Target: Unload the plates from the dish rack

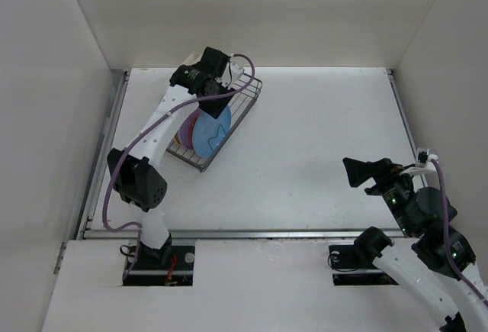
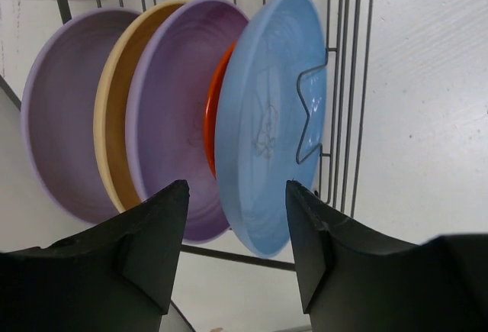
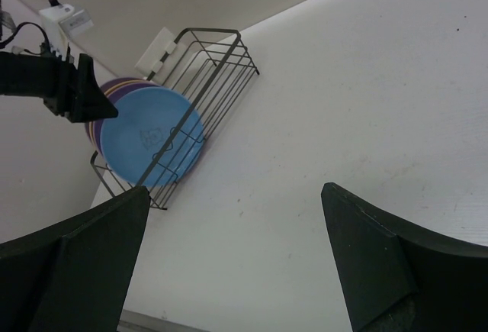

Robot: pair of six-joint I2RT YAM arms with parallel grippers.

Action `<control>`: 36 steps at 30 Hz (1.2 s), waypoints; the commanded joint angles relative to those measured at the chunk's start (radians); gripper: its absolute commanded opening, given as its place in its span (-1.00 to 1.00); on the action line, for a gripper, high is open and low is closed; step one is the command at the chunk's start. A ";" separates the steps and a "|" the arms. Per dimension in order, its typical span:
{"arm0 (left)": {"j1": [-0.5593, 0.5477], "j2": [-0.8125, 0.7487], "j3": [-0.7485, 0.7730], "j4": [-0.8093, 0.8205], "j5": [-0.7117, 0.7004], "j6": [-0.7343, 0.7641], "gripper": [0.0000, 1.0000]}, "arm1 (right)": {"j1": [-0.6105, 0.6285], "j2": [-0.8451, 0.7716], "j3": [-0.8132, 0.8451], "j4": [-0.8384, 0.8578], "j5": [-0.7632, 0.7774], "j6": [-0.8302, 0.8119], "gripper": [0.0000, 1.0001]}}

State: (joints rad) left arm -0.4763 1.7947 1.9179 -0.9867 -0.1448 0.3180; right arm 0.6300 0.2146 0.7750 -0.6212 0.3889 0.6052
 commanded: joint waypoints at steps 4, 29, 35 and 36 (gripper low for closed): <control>-0.001 0.043 -0.031 0.040 -0.065 -0.037 0.00 | 0.007 -0.009 0.012 0.032 0.002 -0.016 1.00; -0.001 -0.090 0.145 0.022 -0.164 -0.068 -1.00 | 0.007 -0.037 0.012 0.032 0.002 -0.016 1.00; -0.012 -0.171 0.116 0.022 -0.131 -0.045 -1.00 | 0.007 -0.037 0.012 0.032 0.002 -0.016 1.00; -0.012 -0.181 0.104 0.022 -0.113 -0.045 -1.00 | 0.007 -0.037 0.012 0.032 0.002 -0.016 1.00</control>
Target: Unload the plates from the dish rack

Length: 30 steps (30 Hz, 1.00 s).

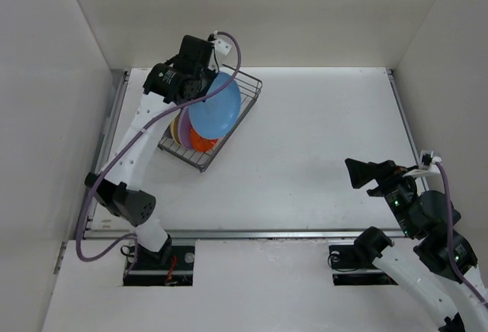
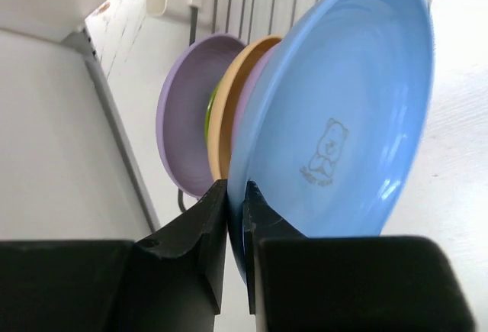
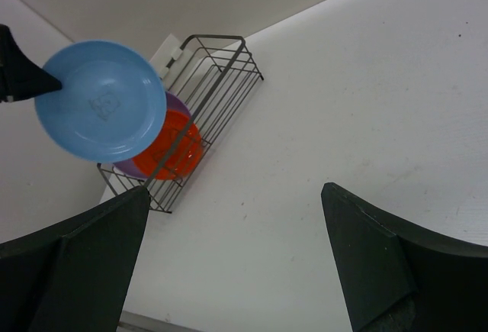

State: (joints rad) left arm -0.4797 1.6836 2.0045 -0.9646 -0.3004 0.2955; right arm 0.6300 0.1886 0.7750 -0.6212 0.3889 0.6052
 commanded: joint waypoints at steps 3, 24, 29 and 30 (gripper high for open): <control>-0.008 -0.113 0.040 0.018 0.125 -0.048 -1.00 | 0.007 -0.011 0.012 0.032 0.002 -0.016 1.00; -0.244 0.347 -0.069 0.073 0.874 -0.064 -1.00 | 0.007 -0.181 -0.006 0.023 0.085 0.033 1.00; -0.244 0.419 -0.088 0.119 0.900 -0.064 -0.94 | 0.007 -0.170 -0.006 0.023 0.085 0.033 1.00; -0.244 0.435 -0.089 0.119 0.890 -0.073 -0.67 | 0.007 -0.170 -0.006 0.023 0.085 0.033 1.00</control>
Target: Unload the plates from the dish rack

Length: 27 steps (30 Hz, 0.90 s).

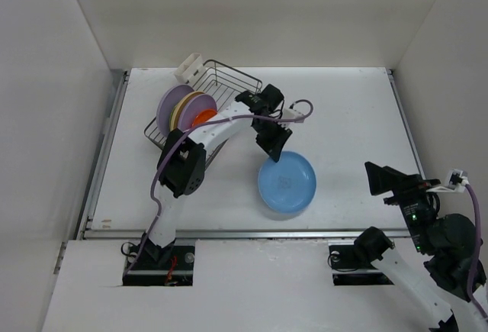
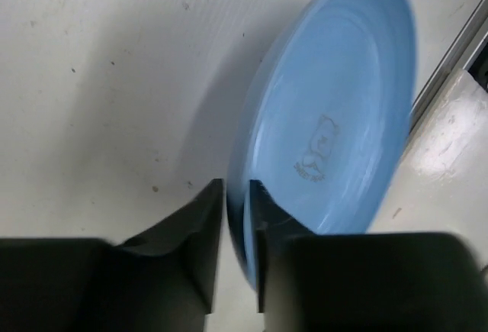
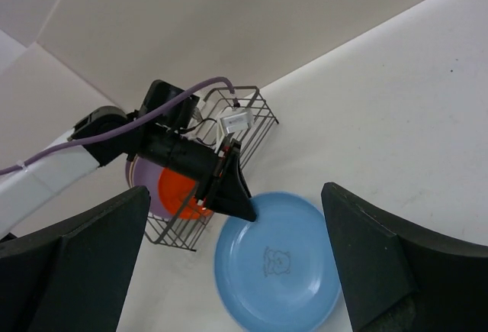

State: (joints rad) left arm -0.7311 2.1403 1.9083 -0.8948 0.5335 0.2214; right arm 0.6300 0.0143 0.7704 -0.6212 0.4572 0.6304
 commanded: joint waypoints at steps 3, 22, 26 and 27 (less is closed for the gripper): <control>0.007 -0.010 -0.002 0.060 0.034 0.001 -0.29 | 0.007 0.024 -0.002 0.014 0.017 0.008 1.00; 0.166 -0.307 0.020 -0.062 -0.777 0.021 0.15 | 0.007 0.042 0.007 0.014 -0.002 -0.001 1.00; 0.223 -0.260 0.009 -0.085 -0.852 0.045 -0.30 | 0.007 0.033 0.007 0.014 -0.002 -0.001 1.00; 0.223 -0.260 -0.003 -0.075 -0.872 0.045 -0.37 | 0.007 0.033 0.007 0.014 -0.002 -0.001 1.00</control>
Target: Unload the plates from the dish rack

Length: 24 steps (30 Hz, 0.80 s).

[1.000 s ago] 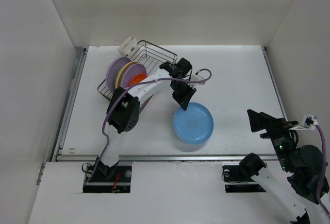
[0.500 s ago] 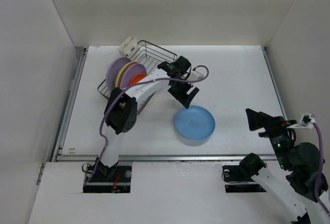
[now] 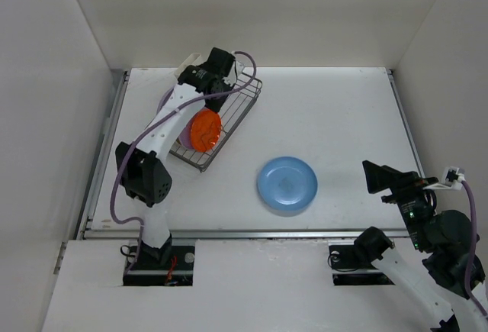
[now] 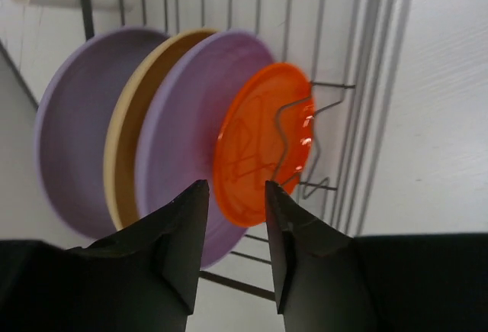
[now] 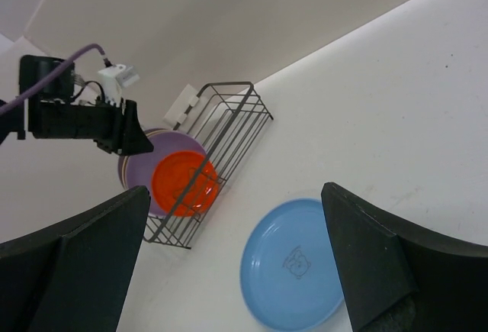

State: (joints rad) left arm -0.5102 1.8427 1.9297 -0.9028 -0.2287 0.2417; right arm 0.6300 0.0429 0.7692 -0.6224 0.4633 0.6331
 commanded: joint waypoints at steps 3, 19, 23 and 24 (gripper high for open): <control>0.042 0.038 -0.058 -0.013 -0.179 0.034 -0.42 | 0.007 0.005 0.008 0.015 -0.008 -0.004 1.00; 0.136 0.206 -0.014 -0.097 -0.072 0.008 -0.03 | 0.007 -0.005 0.008 0.024 -0.017 -0.004 1.00; 0.136 0.195 -0.018 -0.117 0.044 -0.013 -0.34 | 0.007 -0.005 0.008 0.024 -0.017 -0.004 1.00; 0.136 0.194 -0.018 -0.117 0.058 -0.025 -0.62 | 0.007 -0.005 0.008 0.024 -0.017 -0.004 1.00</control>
State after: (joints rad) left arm -0.3920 2.0712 1.8812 -0.9718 -0.2516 0.2485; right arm 0.6300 0.0429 0.7689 -0.6220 0.4557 0.6331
